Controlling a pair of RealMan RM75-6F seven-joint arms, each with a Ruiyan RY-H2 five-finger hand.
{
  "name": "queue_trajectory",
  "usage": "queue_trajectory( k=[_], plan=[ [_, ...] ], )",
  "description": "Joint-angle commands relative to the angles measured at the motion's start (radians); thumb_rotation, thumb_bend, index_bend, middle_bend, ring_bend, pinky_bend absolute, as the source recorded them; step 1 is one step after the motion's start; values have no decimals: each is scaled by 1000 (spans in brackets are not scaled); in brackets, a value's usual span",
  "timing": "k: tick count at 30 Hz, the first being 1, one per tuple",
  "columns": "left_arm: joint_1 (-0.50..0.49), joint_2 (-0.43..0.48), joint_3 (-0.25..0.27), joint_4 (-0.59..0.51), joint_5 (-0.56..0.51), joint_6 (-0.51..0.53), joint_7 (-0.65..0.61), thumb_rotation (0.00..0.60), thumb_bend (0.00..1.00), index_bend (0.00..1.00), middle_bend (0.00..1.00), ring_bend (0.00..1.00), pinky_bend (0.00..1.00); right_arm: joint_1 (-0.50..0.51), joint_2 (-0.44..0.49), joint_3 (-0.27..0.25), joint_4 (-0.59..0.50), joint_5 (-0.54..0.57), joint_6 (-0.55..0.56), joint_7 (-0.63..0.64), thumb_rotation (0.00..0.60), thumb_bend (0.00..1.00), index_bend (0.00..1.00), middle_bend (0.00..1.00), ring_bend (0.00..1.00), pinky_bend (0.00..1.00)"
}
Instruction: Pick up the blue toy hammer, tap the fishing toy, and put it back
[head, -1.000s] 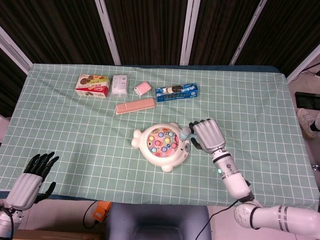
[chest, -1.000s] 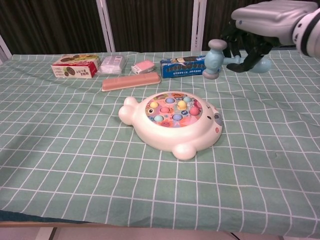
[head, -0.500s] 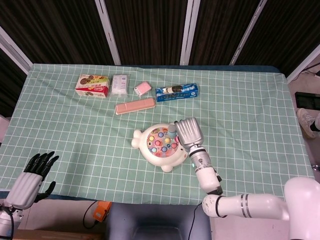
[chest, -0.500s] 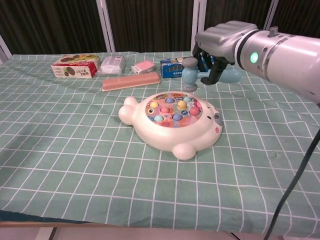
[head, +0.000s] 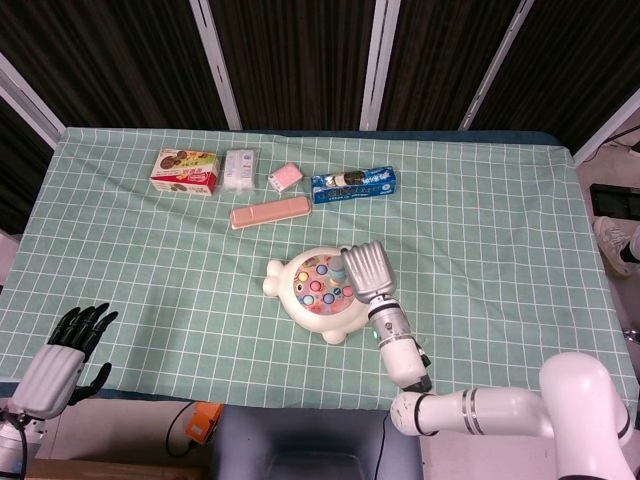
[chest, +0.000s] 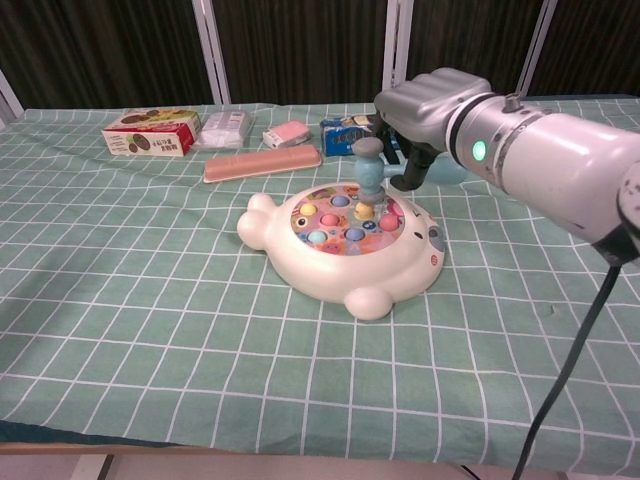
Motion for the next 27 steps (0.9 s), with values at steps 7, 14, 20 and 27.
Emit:
queue_trajectory(
  k=[7, 14, 20, 27],
  plan=[
    [0, 1, 1, 1, 3, 2, -5, 600, 417, 0, 0, 0, 54, 8, -23, -17, 33, 18, 3, -13, 600, 580, 956, 693, 713, 717],
    [2, 2, 1, 1, 4, 6, -5, 600, 417, 0, 0, 0, 54, -7, 11, -15, -8, -10, 15, 22, 600, 579, 956, 692, 713, 717],
    [4, 1, 3, 0, 9, 11, 1, 600, 416, 0, 0, 0, 54, -38, 80, -37, -87, -52, 34, 50, 600, 580, 956, 693, 712, 716],
    [5, -2, 6, -3, 16, 12, 12, 600, 417, 0, 0, 0, 54, -65, 121, -78, -122, -73, 31, 62, 600, 579, 956, 693, 712, 716]
  ],
)
